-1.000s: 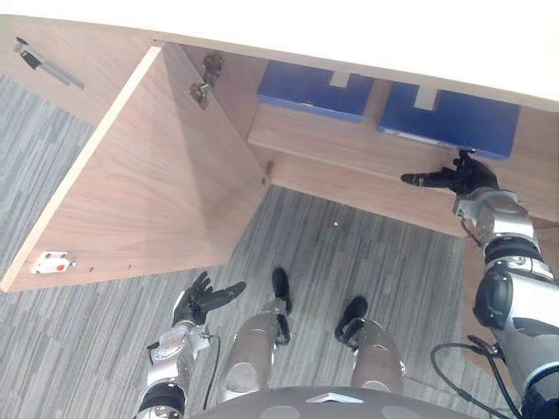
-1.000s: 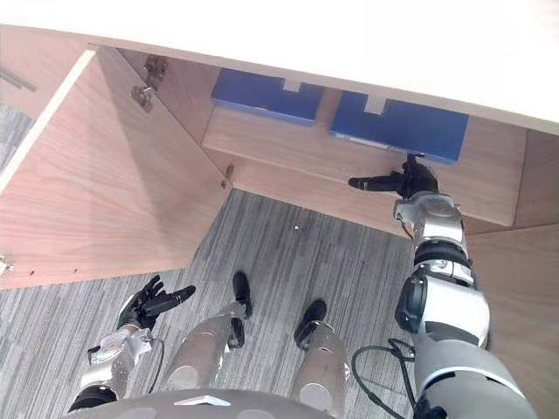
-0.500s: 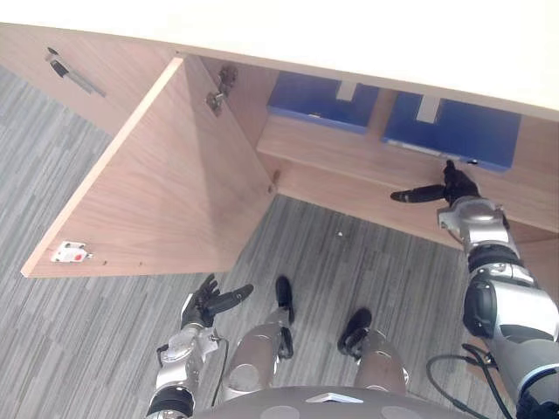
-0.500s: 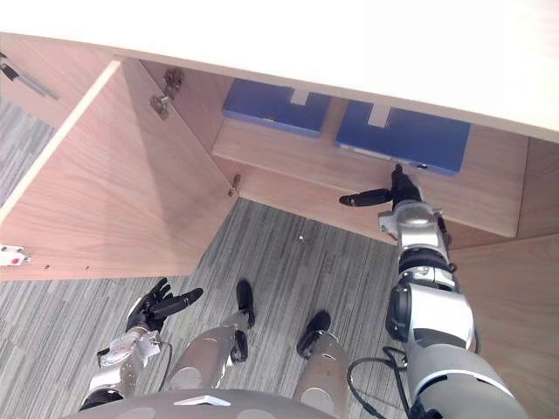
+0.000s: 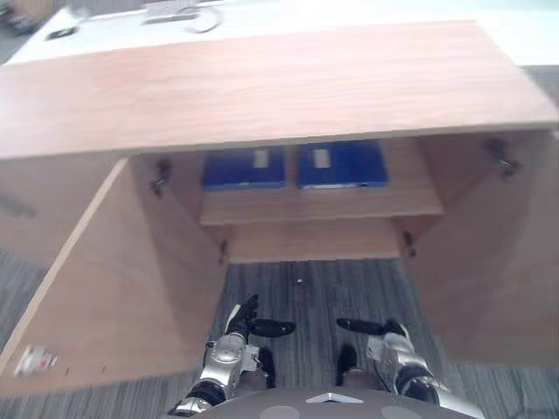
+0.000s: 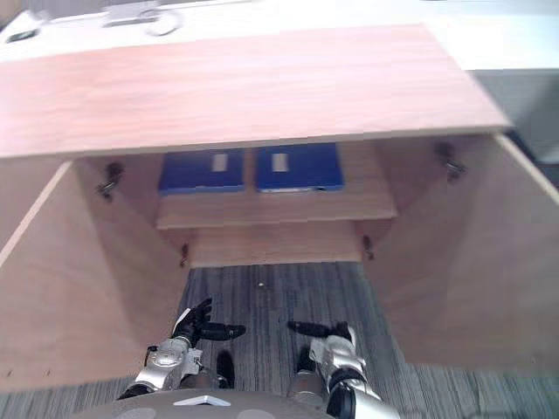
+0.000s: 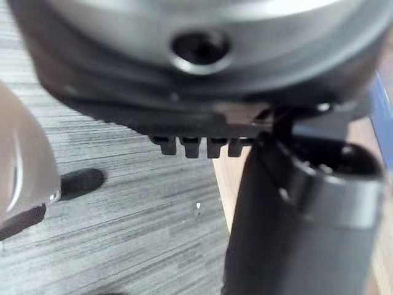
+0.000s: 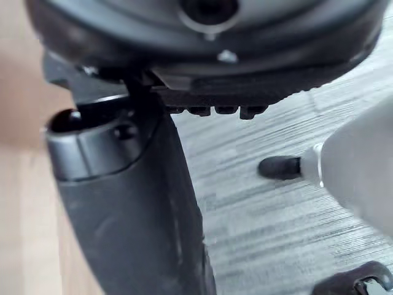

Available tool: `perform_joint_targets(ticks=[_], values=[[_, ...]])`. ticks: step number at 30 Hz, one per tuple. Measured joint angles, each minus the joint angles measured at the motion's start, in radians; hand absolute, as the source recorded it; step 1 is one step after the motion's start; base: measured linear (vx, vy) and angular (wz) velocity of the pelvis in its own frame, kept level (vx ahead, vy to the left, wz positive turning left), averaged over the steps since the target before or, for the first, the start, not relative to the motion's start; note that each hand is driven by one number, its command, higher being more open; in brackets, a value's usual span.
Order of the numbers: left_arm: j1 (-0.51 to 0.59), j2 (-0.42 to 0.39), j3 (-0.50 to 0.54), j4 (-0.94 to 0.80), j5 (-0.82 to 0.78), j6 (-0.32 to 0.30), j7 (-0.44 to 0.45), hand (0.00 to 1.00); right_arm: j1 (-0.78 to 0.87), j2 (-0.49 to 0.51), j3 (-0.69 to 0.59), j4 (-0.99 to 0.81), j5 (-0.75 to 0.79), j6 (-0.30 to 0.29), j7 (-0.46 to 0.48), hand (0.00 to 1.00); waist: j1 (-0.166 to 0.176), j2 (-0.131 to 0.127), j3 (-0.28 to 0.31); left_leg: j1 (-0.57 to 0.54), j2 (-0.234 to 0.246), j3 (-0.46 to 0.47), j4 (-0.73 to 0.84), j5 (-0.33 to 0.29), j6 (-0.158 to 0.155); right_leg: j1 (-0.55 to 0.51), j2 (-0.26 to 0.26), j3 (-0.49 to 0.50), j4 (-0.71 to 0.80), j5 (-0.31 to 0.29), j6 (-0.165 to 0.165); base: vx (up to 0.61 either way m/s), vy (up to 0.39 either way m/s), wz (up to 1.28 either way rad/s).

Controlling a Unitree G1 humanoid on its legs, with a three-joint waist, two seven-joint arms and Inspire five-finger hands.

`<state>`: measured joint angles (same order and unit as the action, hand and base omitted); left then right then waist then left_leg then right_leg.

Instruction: Walk over to the cabinet, pick up the folder, carry it to the office cabinet, place the folder inside the office cabinet, then close the office cabinet door

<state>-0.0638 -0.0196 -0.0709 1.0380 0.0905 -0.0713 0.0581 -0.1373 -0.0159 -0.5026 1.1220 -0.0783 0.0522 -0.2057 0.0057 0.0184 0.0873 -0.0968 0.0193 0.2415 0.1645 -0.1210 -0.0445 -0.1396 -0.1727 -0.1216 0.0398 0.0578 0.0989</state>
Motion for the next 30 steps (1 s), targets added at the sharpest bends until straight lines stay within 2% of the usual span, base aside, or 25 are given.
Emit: perform_joint_targets(ticks=[2,4,5,7,8,9,10,11,13,15,16,17,18,19,20,22,25,27,30], values=[[0.008,0.014,-0.001,0.048,0.000,0.000,0.006,1.00,0.062,-0.008,-0.012,-0.004,0.077,-0.029,-0.003,1.00,-0.013,-0.021,-0.015,0.041,-0.020,0.039,-0.025,-0.013,0.008,0.007,0.000,0.068,-0.035,0.019,-0.008,-0.06,0.194,-1.26],[0.034,0.031,-0.001,0.098,0.000,0.003,0.005,1.00,0.174,-0.007,-0.032,-0.027,0.160,-0.050,-0.002,1.00,-0.050,-0.047,-0.031,0.107,-0.036,0.106,-0.057,-0.024,0.014,0.021,0.002,0.136,-0.047,0.029,-0.018,0.01,0.165,-1.11],[0.033,0.032,0.001,0.108,0.000,0.004,0.006,1.00,0.198,-0.006,-0.039,-0.029,0.179,-0.053,-0.002,1.00,-0.058,-0.052,-0.034,0.117,-0.038,0.123,-0.061,-0.027,0.014,0.019,0.003,0.151,-0.043,0.031,-0.020,0.03,0.098,-0.96],[0.034,0.035,0.040,0.115,0.000,0.004,0.006,1.00,0.259,-0.001,-0.047,-0.061,0.235,-0.058,0.002,1.00,-0.067,-0.058,-0.026,0.164,-0.029,0.223,-0.055,-0.041,0.015,0.015,0.023,0.208,-0.020,0.065,-0.018,0.03,0.064,-1.38],[0.036,0.034,0.073,0.115,0.000,0.003,0.012,1.00,0.280,0.004,-0.045,-0.085,0.262,-0.063,0.003,1.00,-0.064,-0.049,-0.015,0.194,-0.008,0.296,-0.038,-0.061,0.018,0.013,0.048,0.198,-0.014,0.092,-0.037,-0.01,0.030,-1.62],[0.042,0.034,0.090,0.115,0.001,0.002,0.016,1.00,0.285,0.008,-0.044,-0.094,0.272,-0.065,0.002,1.00,-0.064,-0.045,-0.013,0.202,0.004,0.337,-0.030,-0.071,0.023,0.008,0.055,0.173,-0.008,0.099,-0.051,-0.07,0.014,-1.87],[0.054,0.032,0.116,0.112,0.004,-0.004,0.026,1.00,0.291,0.022,-0.039,-0.114,0.294,-0.065,0.003,1.00,-0.067,-0.032,-0.008,0.220,0.022,0.413,-0.023,-0.079,0.034,-0.009,0.047,0.055,0.025,0.064,-0.109,-0.08,0.013,-1.61],[0.054,0.027,0.128,0.110,0.017,-0.004,0.028,1.00,0.292,0.030,-0.034,-0.119,0.305,-0.065,0.001,1.00,-0.068,-0.026,-0.009,0.231,0.042,0.463,-0.022,-0.081,0.037,-0.039,-0.002,-0.123,0.110,0.027,-0.152,-0.06,0.018,-1.41],[0.060,0.020,0.130,0.107,0.038,-0.005,0.026,1.00,0.314,0.054,-0.037,-0.142,0.341,-0.067,-0.002,1.00,-0.071,-0.003,-0.006,0.249,0.079,0.506,-0.015,-0.081,0.036,-0.043,-0.070,-0.307,0.236,-0.002,-0.177,0.06,0.004,-0.81],[0.074,0.019,0.146,0.089,0.029,-0.006,0.024,1.00,0.330,0.063,-0.048,-0.154,0.378,-0.078,-0.002,1.00,-0.081,-0.002,-0.007,0.259,0.103,0.532,-0.004,-0.076,0.025,-0.021,-0.109,-0.345,0.303,-0.024,-0.164,0.14,-0.094,-0.52],[0.079,0.021,0.160,0.088,0.022,-0.006,0.023,1.00,0.333,0.062,-0.057,-0.157,0.383,-0.084,0.000,1.00,-0.086,-0.014,-0.010,0.265,0.109,0.542,-0.004,-0.072,0.008,-0.010,-0.123,-0.338,0.307,-0.042,-0.143,0.12,-0.212,-0.41],[0.082,0.026,0.169,0.088,0.012,-0.007,0.022,1.00,0.338,0.062,-0.063,-0.158,0.407,-0.089,0.001,1.00,-0.090,-0.040,-0.018,0.267,0.103,0.545,-0.003,-0.069,-0.019,-0.008,-0.123,-0.336,0.292,-0.079,-0.090,0.11,-0.237,-0.38],[0.082,0.035,0.171,0.088,-0.004,-0.007,0.019,1.00,0.339,0.061,-0.073,-0.159,0.417,-0.093,0.002,1.00,-0.089,-0.046,-0.020,0.269,0.096,0.546,-0.008,-0.065,-0.030,0.002,-0.119,-0.335,0.268,-0.099,-0.058,0.06,-0.210,-0.33],[0.083,0.014,0.190,0.090,-0.011,-0.007,0.010,1.00,0.326,0.049,-0.092,-0.170,0.444,-0.100,0.001,1.00,-0.092,-0.026,-0.016,0.276,0.098,0.545,-0.030,-0.054,-0.040,0.011,-0.088,-0.332,0.234,-0.096,-0.050,0.03,-0.147,-0.35],[0.087,-0.005,0.206,0.089,-0.011,-0.008,0.002,1.00,0.327,0.043,-0.120,-0.195,0.449,-0.106,0.001,1.00,-0.088,-0.002,-0.024,0.283,0.102,0.544,-0.066,-0.039,-0.049,0.022,-0.055,-0.314,0.195,-0.088,-0.047,0.02,-0.144,-0.38],[0.099,-0.014,0.233,0.080,-0.011,-0.012,0.002,1.00,0.315,0.030,-0.135,-0.197,0.449,-0.109,0.001,1.00,-0.080,0.014,-0.034,0.293,0.107,0.541,-0.103,-0.024,-0.051,0.025,-0.010,-0.289,0.148,-0.073,-0.052,-0.01,-0.118,-0.51],[0.100,-0.010,0.284,0.079,-0.049,-0.012,0.004,1.00,0.291,0.033,-0.135,-0.236,0.449,-0.109,0.006,1.00,-0.066,0.007,-0.037,0.294,0.123,0.500,-0.116,-0.020,-0.058,0.050,0.046,-0.272,0.076,-0.049,-0.061,-0.02,-0.093,-0.39],[0.100,-0.007,0.285,0.080,-0.071,-0.012,0.004,1.00,0.290,0.029,-0.135,-0.283,0.447,-0.111,0.006,1.00,-0.066,0.006,-0.040,0.282,0.131,0.476,-0.115,-0.016,-0.059,0.053,0.055,-0.277,0.061,-0.042,-0.068,0.02,-0.009,0.02],[0.104,0.009,0.281,0.080,-0.091,-0.011,0.005,1.00,0.273,0.011,-0.108,-0.381,0.439,-0.114,0.005,1.00,-0.065,0.013,-0.046,0.262,0.134,0.386,-0.120,-0.016,-0.059,0.052,0.063,-0.287,0.042,-0.033,-0.070,0.06,0.054,0.08]])
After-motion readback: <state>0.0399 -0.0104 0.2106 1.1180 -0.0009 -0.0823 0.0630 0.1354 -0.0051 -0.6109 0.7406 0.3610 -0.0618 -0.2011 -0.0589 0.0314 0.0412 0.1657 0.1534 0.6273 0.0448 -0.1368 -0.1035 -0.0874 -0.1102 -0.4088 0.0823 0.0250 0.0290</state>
